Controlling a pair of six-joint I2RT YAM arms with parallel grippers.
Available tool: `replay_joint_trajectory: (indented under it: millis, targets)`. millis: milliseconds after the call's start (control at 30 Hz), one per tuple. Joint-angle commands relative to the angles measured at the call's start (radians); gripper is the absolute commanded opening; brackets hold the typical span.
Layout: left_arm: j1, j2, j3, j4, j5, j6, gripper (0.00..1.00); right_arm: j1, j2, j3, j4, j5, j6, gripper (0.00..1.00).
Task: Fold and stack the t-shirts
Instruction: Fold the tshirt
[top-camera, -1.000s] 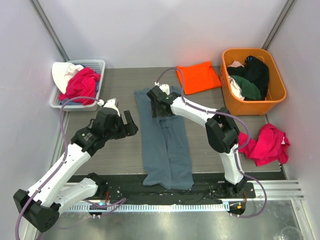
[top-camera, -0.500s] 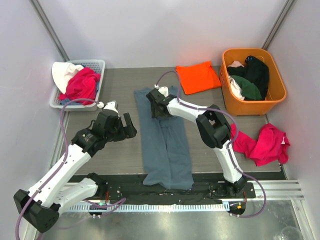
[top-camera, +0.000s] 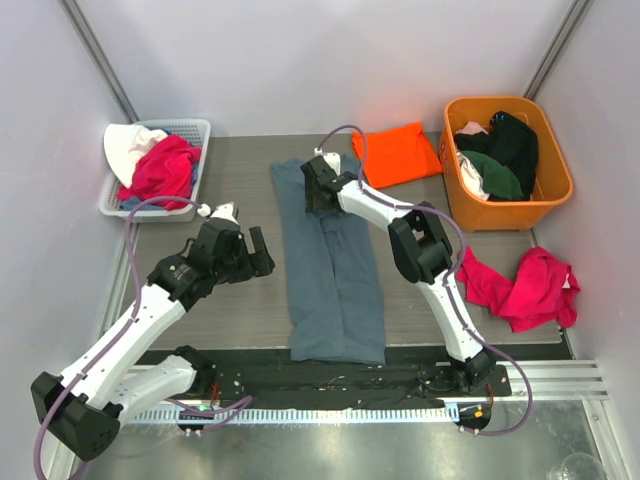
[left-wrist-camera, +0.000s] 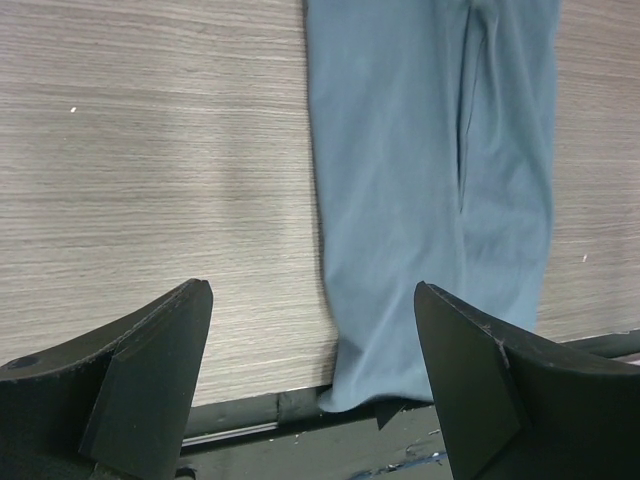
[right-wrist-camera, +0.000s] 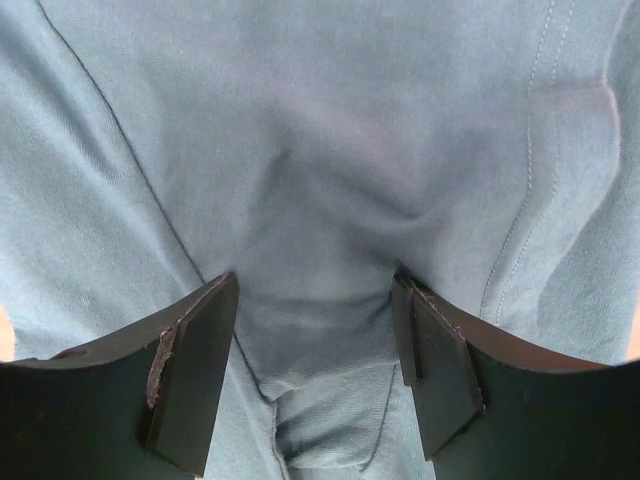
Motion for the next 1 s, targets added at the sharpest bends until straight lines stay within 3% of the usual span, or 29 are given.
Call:
replay_joint_trajectory:
  millis: [0, 267, 533, 767, 967]
  targets:
    - [0.003, 0.013, -0.005, 0.016, -0.023, 0.006, 0.88, -0.044, 0.127, 0.083, -0.029, -0.069, -0.044, 0.71]
    - [0.002, 0.041, -0.019, 0.038, -0.026, 0.009, 0.89, -0.064, 0.235, 0.339, -0.074, -0.121, -0.142, 0.71]
    - [0.002, 0.079, -0.016, 0.094, 0.024, -0.008, 0.89, -0.078, 0.079, 0.434, -0.030, -0.212, -0.214, 0.71]
    - [-0.060, 0.079, -0.117, 0.245, 0.095, -0.106, 0.89, -0.076, -0.320, 0.128, 0.036, -0.173, -0.205, 0.71]
    - [-0.238, 0.047, -0.270, 0.361, 0.012, -0.287, 0.89, -0.076, -0.693, -0.355, 0.046, -0.133, -0.095, 0.72]
